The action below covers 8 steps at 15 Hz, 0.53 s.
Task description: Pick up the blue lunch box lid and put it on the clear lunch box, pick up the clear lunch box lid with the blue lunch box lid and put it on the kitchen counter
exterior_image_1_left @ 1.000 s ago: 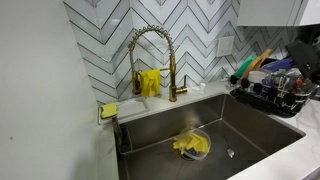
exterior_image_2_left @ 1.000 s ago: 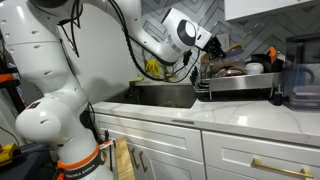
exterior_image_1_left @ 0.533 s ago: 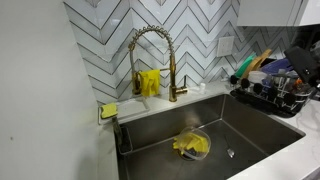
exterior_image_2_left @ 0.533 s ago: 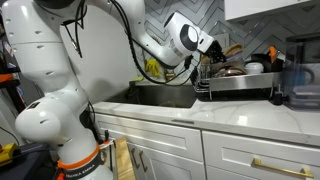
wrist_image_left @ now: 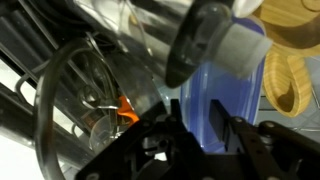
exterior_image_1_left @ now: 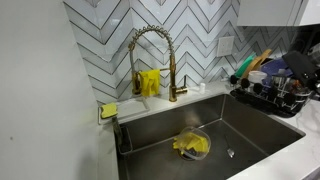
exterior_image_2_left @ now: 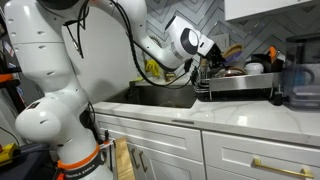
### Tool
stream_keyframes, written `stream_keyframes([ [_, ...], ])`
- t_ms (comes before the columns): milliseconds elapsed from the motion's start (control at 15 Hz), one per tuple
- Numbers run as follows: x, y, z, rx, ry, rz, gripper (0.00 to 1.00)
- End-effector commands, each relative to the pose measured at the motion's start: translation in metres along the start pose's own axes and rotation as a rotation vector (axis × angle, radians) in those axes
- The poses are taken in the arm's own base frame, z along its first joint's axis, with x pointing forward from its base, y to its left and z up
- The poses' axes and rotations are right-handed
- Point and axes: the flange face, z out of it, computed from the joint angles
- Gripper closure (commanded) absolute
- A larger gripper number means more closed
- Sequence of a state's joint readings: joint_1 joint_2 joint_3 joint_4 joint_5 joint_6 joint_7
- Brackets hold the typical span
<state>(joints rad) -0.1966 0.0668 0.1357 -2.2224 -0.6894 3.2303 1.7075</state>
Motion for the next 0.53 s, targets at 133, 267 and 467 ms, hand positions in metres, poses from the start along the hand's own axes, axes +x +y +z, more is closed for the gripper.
stream_keyframes([
  [133,-0.003,0.001,0.005,0.021,-0.017,0.008,0.62],
  [267,-0.004,-0.004,0.005,0.042,-0.02,0.011,0.58],
  [467,-0.007,-0.008,0.007,0.06,-0.029,0.006,0.55],
])
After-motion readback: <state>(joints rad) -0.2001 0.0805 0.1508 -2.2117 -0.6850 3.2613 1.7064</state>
